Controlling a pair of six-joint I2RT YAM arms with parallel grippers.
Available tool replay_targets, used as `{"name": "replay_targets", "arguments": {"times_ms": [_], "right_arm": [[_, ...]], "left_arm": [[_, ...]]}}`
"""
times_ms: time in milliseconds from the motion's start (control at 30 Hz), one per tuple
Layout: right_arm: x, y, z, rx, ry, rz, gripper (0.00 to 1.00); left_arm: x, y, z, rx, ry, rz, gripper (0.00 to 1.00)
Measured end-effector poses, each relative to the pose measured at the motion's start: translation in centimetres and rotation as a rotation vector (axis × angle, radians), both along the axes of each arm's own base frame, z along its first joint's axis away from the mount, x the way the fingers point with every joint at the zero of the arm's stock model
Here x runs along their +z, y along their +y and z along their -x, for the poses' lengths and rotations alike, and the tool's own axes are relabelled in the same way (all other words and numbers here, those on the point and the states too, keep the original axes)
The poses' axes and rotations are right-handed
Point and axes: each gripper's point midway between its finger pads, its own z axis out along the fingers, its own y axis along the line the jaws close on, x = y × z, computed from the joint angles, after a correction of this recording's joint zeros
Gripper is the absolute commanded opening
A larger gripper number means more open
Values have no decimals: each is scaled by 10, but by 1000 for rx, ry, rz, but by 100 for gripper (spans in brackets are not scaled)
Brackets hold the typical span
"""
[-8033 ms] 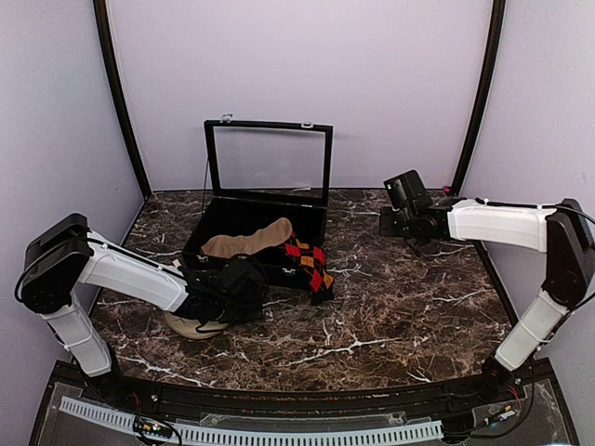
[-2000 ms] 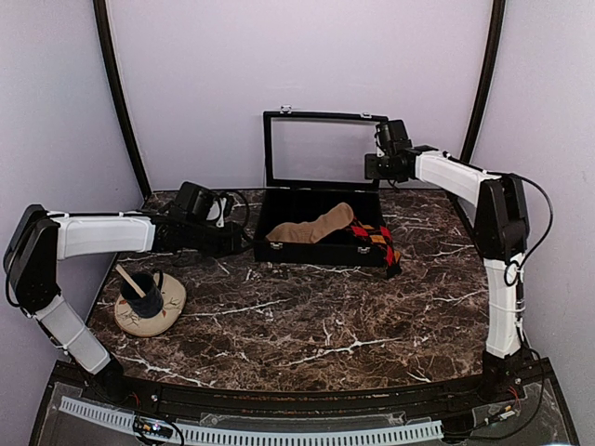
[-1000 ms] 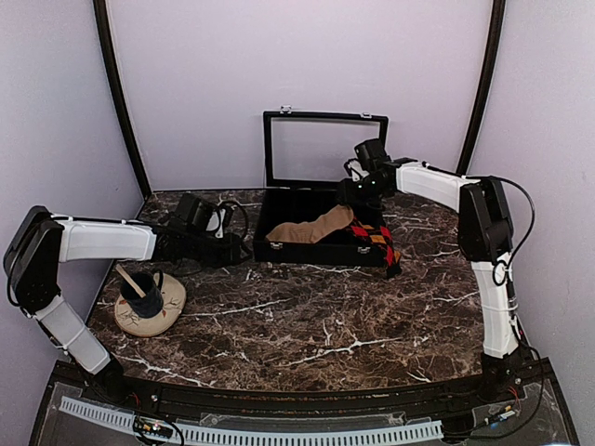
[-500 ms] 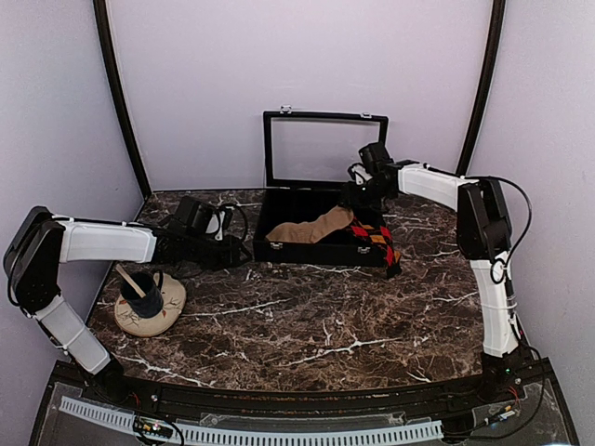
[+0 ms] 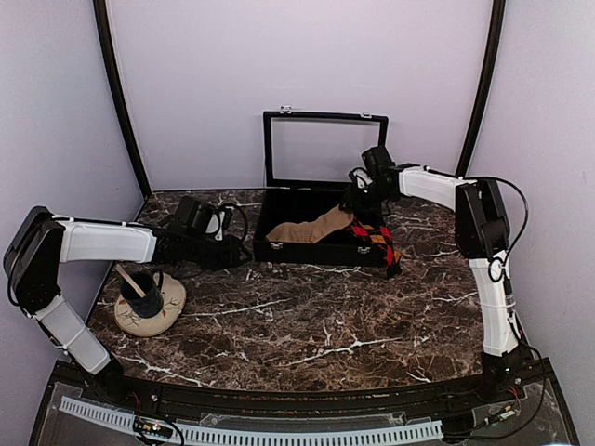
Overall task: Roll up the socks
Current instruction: Pick up the sock from the storage box.
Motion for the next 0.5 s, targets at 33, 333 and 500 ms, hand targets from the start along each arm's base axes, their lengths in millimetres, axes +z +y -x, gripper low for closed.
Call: {"name": "replay_targets", "arguments": {"times_ms": [33,333,500], "right_arm": [[0,0,0,1,3,-6,43],[2,4,2,13,15,-37,23],[2,5,3,19,21,-50,15]], "left_arm": [[0,0,0,1,1,1,40],[0,0,0,8,6,7,40],[1,-1,-1,11,5,12,40]]}}
